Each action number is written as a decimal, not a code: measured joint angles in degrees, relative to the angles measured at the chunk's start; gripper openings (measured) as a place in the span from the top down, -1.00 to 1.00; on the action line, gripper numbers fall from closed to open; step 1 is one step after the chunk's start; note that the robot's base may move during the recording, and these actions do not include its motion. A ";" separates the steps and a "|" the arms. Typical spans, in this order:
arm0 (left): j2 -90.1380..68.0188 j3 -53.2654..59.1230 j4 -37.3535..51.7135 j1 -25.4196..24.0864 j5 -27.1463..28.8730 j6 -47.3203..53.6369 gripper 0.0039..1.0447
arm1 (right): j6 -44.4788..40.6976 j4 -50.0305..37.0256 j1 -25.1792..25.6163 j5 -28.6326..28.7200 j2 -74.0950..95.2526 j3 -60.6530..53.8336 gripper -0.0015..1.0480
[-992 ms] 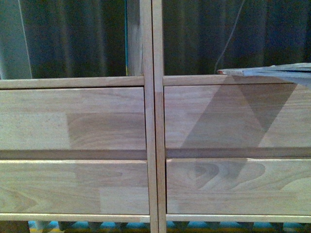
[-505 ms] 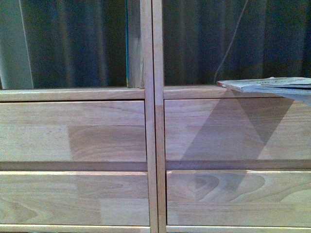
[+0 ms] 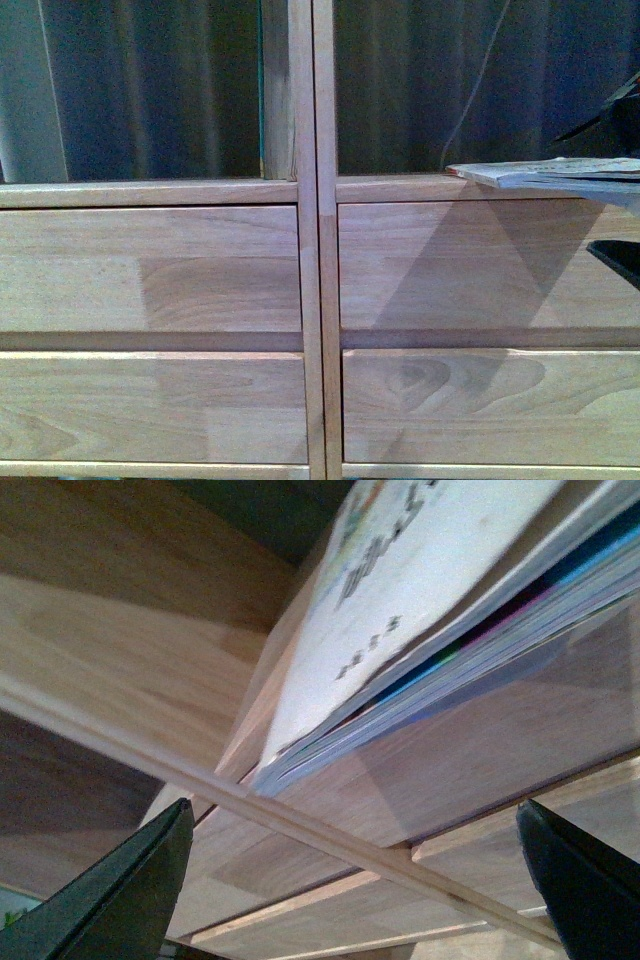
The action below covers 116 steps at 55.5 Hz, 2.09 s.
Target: Organize books on shelf
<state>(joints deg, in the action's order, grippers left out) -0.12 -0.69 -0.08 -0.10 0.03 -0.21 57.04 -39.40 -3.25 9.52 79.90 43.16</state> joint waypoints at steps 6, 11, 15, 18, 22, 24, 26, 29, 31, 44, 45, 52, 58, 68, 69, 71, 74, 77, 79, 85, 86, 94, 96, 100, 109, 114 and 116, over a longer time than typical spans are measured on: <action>0.00 -0.02 0.00 0.00 0.00 0.00 -0.86 | 3.26 0.74 0.35 -1.81 4.57 4.02 -0.86; 0.00 -0.02 0.00 0.00 0.00 0.00 -0.86 | 5.29 1.31 0.79 -3.17 6.97 6.97 -0.86; 0.00 0.00 0.00 0.00 0.00 0.00 -0.86 | 7.02 2.03 1.16 -3.96 8.20 9.11 -0.86; 0.00 0.00 0.00 0.00 0.00 0.00 -0.86 | 8.13 2.56 1.36 -4.28 8.79 10.45 -0.86; 0.00 -0.02 0.00 0.00 0.00 0.00 -0.86 | 9.31 3.58 1.51 -5.20 9.33 12.22 -0.75; 0.00 -0.02 0.00 0.00 0.00 0.00 -0.86 | 9.77 3.93 1.55 -5.22 9.51 13.00 -0.66; 0.00 0.00 0.00 0.00 0.00 0.00 -0.86 | 10.16 4.17 1.57 -5.22 9.57 13.70 -0.56; 0.00 0.00 0.00 0.00 0.00 0.00 -0.86 | 10.51 4.63 1.55 -5.22 9.66 14.58 -0.44; 0.00 0.00 0.00 0.00 0.00 0.00 -0.86 | 10.86 4.79 1.51 -5.20 9.66 15.08 -0.34; 0.00 0.00 0.00 0.00 0.00 0.00 -0.86 | 11.93 4.79 0.07 -4.72 9.66 15.52 0.45; 0.00 0.00 0.00 0.00 0.00 0.00 -0.86 | 12.02 4.37 -0.09 -4.55 9.66 15.26 0.55; 0.00 0.00 0.00 0.00 0.00 0.00 -0.86 | 12.94 2.21 -0.22 -3.69 9.64 14.01 0.85; 0.00 0.00 0.00 0.00 0.00 0.00 -0.86 | 13.92 -1.20 0.55 -0.20 7.74 10.40 0.86; -6.58 -0.37 10.88 -9.14 -17.22 -6.12 -0.86 | 14.12 -5.73 3.10 6.80 0.07 3.87 0.86; -7.78 -0.50 12.24 -10.40 -18.69 -7.17 -0.86 | 14.10 -5.92 3.26 7.17 -0.44 3.67 0.86; -13.14 -1.49 17.86 -15.61 -23.65 -8.74 -0.86 | 13.86 -6.60 3.93 8.83 -2.47 3.06 0.86; -20.85 -3.65 25.16 -21.86 -27.80 -9.94 -0.86 | 13.40 -7.65 4.72 10.29 -5.33 2.38 0.86; -28.68 -6.71 31.93 -25.14 -29.40 -10.69 -0.86 | 12.72 -8.13 5.33 11.56 -7.37 2.10 0.86; -32.79 -8.57 34.88 -26.18 -30.10 -11.28 -0.86 | 12.37 -8.39 5.51 12.28 -8.31 2.08 0.86; -43.06 -14.03 40.09 -26.71 -31.26 -11.93 -0.86 | 10.88 -8.96 5.55 14.27 -9.90 2.08 0.86; -45.48 -15.52 40.59 -26.69 -31.67 -12.20 -0.86 | 10.51 -8.96 5.44 14.53 -10.08 2.08 0.86; -58.29 -24.90 40.72 -24.98 -30.82 -14.51 -0.86 | 7.13 -8.92 3.98 14.75 -10.29 2.47 0.86; -60.87 -27.43 40.39 -24.24 -30.08 -14.99 -0.86 | 5.92 -8.92 3.34 14.56 -10.29 2.51 0.86; -65.55 -32.83 39.12 -22.34 -29.59 -16.37 -0.86 | 3.30 -8.90 1.64 14.32 -10.43 2.62 0.86; -72.85 -44.11 34.86 -15.89 -29.92 -20.33 -0.86 | -4.90 -8.28 -4.90 14.34 -11.82 2.73 0.86; -75.01 -48.15 33.57 -11.89 -29.83 -21.49 -0.86 | -9.05 -7.93 -8.44 14.67 -12.68 2.73 0.86; -75.80 -49.62 32.98 -10.10 -30.23 -22.23 -0.86 | -10.62 -7.74 -9.88 14.71 -13.00 2.73 0.86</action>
<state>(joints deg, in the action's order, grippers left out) -75.92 -50.30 32.91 -10.20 -30.20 -22.44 46.41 -47.13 -13.13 24.23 66.89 45.89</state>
